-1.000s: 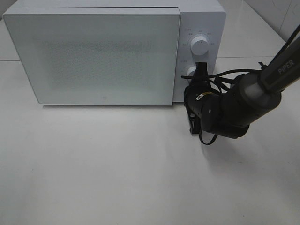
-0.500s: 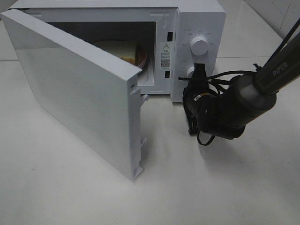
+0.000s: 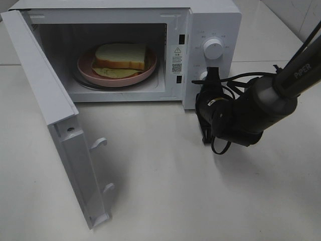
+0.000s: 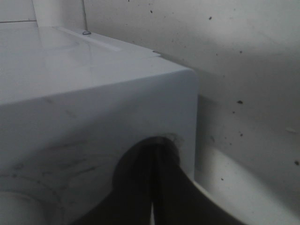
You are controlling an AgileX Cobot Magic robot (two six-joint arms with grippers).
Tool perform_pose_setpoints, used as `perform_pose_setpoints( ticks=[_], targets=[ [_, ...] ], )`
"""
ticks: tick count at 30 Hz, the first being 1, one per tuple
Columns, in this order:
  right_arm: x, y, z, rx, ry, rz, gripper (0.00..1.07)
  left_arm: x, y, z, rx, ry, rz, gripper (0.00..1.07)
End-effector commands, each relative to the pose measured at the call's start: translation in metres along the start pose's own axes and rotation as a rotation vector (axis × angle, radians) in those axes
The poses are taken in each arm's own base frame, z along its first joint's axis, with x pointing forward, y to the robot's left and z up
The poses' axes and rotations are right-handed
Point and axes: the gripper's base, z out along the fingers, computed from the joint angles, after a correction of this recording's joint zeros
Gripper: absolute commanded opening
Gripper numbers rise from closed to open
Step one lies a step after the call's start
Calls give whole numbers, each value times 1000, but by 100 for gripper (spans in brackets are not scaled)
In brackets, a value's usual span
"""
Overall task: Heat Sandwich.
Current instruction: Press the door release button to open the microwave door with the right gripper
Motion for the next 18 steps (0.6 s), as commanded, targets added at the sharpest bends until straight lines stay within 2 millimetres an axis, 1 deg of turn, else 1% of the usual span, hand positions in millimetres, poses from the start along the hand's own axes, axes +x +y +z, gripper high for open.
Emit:
perform_pose_setpoints(
  ticks=[1,3,6,7,11,13,14,18],
  targets=[
    [0,38,2,-184,28,-43,0,2,0,-2,4,-14,-1,98],
    [-3,31,-5,-132,37,-50,0,2,0,-2,4,-14,-1,98],
    [-5,27,-8,-94,48,-47,0,2,0,-2,4,-14,-1,98],
    [-3,21,-14,-66,59,-50,0,2,0,-2,4,-14,-1,98],
    [-2,15,-22,-48,66,-47,0,2,0,-2,4,-14,-1,98],
    [0,9,-31,-26,79,-35,0,2,0,-2,4,-14,-1,98],
    [0,9,-31,-26,79,-35,0,2,0,-2,4,-14,-1,98],
    [-6,1,-46,-1,78,-48,0,2,0,-2,4,-14,-1,98]
  ],
)
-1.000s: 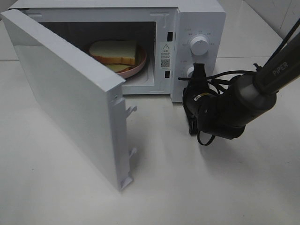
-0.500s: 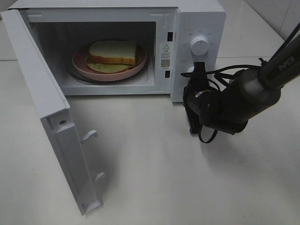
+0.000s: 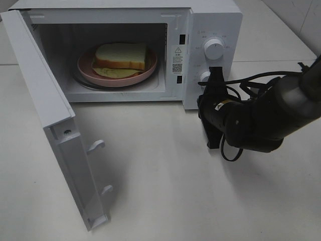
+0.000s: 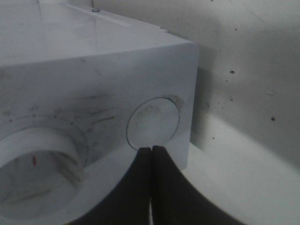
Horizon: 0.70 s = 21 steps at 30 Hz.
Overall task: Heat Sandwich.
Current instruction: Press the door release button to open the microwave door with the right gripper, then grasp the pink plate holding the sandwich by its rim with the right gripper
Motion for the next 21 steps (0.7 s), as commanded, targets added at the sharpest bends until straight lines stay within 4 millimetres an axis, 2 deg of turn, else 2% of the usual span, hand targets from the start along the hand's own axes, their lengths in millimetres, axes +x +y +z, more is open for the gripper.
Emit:
perform_pose_setpoints(
  ticks=[1,9,10,13,21],
  targets=[
    [-2,1,-8,-10,6,-4,0,2,0,-2,4,-14,-1,98],
    [-14,-1,-46,28,33,-49,0,2,0,-2,4,-14,-1,98],
    [-14,-1,-46,28,33,-49,0,2,0,-2,4,-14,-1,98],
    [-19,-3,-65,76,64,-67,1,2,0,-2,4,-14,-1,98],
    [-22,3,-90,123,119,-164,3,2,0,-2,4,-14,-1,98]
  ],
)
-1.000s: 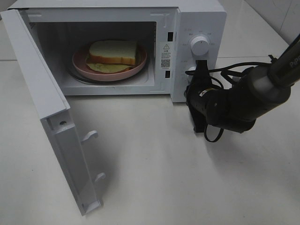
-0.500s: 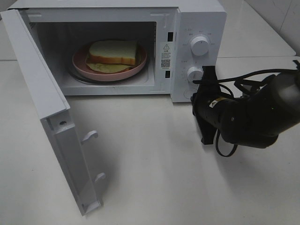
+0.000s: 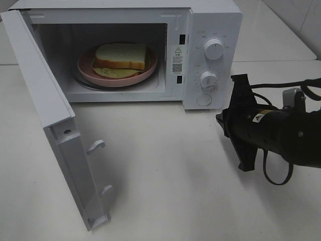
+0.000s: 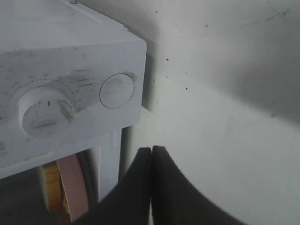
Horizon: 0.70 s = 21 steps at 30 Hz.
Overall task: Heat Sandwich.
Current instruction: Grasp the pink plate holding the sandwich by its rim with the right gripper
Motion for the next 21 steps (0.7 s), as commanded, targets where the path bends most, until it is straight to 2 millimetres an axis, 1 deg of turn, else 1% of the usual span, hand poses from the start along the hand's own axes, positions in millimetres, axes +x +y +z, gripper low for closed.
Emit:
perform_pose_setpoints(
  ticks=[1,3,4,6,7,8,10,11,12,15,16,17,19,20,21],
  targets=[
    [3,5,-11,16,43,-102,3,2,0,-2,4,-14,-1,98],
    [2,6,-13,29,52,-132,3,2,0,-2,4,-14,-1,98],
    [4,7,-18,53,77,-199,4,2,0,-2,4,-14,-1,98],
    [5,7,-22,73,96,-258,4,2,0,-2,4,-14,-1,98],
    [5,7,-22,73,96,-258,4,2,0,-2,4,-14,-1,98],
    [6,6,-25,101,122,-334,4,2,0,-2,4,-14,-1,98],
    [8,4,-27,127,151,-410,4,2,0,-2,4,-14,-1,98],
    [8,4,-27,127,151,-410,4,2,0,-2,4,-14,-1,98],
    [11,5,-27,152,190,-495,5,2,0,-2,4,-14,-1,98],
    [17,13,-27,160,255,-646,5,2,0,-2,4,-14,-1,98],
    [17,13,-27,160,255,-646,5,2,0,-2,4,-14,-1,98],
    [21,18,-27,164,300,-751,5,2,0,-2,4,-14,-1,98],
    [26,23,-28,172,350,-852,5,2,0,-2,4,-14,-1,98],
    [26,23,-28,172,350,-852,5,2,0,-2,4,-14,-1,98],
    [29,28,-29,181,398,-944,5,2,0,-2,4,-14,-1,98]
  ],
)
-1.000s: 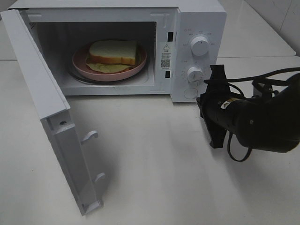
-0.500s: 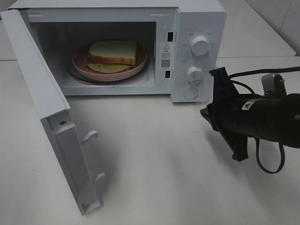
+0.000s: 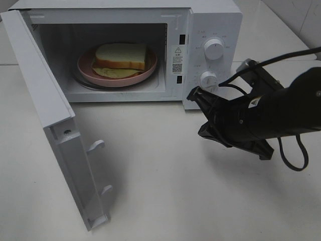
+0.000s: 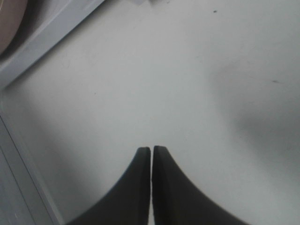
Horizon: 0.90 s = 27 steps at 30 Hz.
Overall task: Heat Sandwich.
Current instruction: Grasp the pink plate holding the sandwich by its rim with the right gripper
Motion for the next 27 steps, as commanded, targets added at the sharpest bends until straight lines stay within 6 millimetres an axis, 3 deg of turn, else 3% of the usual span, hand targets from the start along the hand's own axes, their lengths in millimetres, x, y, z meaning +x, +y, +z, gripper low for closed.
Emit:
perform_pose_setpoints(
  ticks=[1,7,16,27],
  targets=[
    [0,10,-5,16,86,-202,5,2,0,-2,4,-14,-1,98],
    [-10,29,-14,75,183,-444,5,2,0,-2,4,-14,-1,98],
    [-21,39,-29,177,296,-751,6,2,0,-2,4,-14,-1,98],
    [-23,45,-40,139,463,-1226,7,2,0,-2,4,-14,-1,98]
  ],
)
